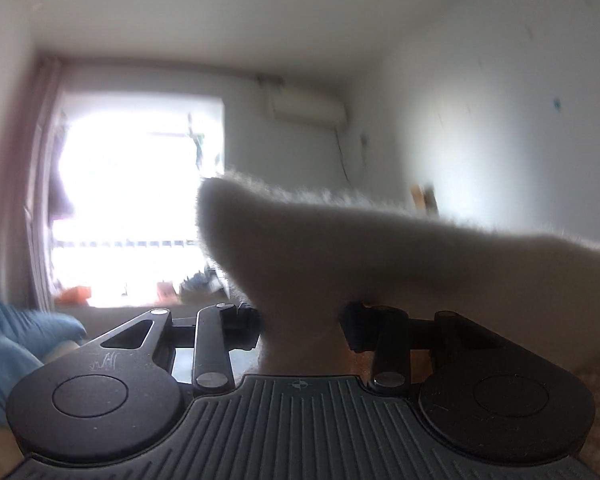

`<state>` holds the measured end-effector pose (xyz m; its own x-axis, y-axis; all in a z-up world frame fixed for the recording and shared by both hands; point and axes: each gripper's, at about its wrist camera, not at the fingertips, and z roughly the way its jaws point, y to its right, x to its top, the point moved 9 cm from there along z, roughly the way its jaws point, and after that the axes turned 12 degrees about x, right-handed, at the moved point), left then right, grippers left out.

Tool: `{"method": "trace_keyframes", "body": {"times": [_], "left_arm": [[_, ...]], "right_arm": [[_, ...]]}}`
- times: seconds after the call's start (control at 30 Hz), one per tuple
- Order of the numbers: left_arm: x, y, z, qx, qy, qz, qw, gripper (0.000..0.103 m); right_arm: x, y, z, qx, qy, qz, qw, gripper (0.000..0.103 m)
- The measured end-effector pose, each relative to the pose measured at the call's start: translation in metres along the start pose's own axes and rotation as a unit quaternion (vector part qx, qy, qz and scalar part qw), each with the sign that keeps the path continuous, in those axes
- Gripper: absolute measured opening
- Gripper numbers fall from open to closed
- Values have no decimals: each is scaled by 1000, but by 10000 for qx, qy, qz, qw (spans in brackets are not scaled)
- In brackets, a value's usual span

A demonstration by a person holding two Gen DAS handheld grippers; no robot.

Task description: Fold clothes

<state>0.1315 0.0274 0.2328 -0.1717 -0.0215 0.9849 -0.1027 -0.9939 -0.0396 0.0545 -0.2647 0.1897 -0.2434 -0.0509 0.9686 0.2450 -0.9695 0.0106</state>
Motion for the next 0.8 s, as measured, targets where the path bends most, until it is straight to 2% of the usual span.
{"method": "trace_keyframes", "body": {"times": [0.23, 0.47, 0.63, 0.8], "left_arm": [[82, -24, -54, 471, 684, -247, 9962, 39], [148, -14, -82, 686, 1242, -229, 9896, 39], [178, -5, -112, 749, 1563, -112, 9848, 39], [185, 0, -143, 757, 1587, -174, 9843, 40]], "right_arm": [[86, -31, 17, 177, 537, -491, 9972, 12], [170, -44, 14, 14, 1164, -1069, 9874, 12], [211, -52, -3, -131, 1497, -1355, 9793, 12], [224, -62, -36, -219, 1859, -1584, 9695, 12]]}}
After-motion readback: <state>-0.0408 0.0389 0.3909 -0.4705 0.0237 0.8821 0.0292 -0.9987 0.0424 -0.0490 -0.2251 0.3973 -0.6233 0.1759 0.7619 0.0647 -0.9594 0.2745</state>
